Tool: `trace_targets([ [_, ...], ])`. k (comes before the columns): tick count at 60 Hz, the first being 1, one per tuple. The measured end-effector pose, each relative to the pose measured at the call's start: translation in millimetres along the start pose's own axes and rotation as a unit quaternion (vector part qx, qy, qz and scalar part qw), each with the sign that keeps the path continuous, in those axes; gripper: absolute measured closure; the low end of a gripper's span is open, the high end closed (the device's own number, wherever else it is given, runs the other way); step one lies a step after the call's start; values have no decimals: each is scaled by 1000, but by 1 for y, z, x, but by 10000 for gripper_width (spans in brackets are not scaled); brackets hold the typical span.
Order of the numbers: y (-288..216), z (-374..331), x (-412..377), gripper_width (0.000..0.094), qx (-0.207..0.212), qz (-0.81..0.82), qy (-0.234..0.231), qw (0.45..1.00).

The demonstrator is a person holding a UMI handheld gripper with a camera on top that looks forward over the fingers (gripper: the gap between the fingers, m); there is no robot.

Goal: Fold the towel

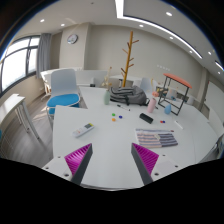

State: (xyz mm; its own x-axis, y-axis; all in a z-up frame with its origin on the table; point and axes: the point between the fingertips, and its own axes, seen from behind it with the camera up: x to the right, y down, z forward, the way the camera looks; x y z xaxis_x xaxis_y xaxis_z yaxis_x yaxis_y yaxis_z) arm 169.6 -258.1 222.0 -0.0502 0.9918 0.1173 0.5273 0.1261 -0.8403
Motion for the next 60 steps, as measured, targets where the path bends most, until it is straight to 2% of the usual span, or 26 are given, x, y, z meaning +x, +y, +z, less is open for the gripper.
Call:
trace_targets([
  [8, 12, 31, 58, 84, -10, 12, 40, 999],
  [16, 27, 73, 103, 85, -16, 18, 60, 998],
  [32, 42, 204, 162, 85, -14, 30, 56, 998],
  [43, 62, 304, 181, 86, -29, 25, 46, 998],
  [51, 77, 350, 189, 102, -50, 25, 33, 998],
  [54, 82, 360, 189, 132, -57, 29, 30, 997],
  [56, 87, 364, 188, 186, -65, 30, 27, 997],
  [57, 85, 365, 185, 247, -61, 33, 19, 997],
  [60, 85, 367, 189, 587, -59, 30, 23, 998],
])
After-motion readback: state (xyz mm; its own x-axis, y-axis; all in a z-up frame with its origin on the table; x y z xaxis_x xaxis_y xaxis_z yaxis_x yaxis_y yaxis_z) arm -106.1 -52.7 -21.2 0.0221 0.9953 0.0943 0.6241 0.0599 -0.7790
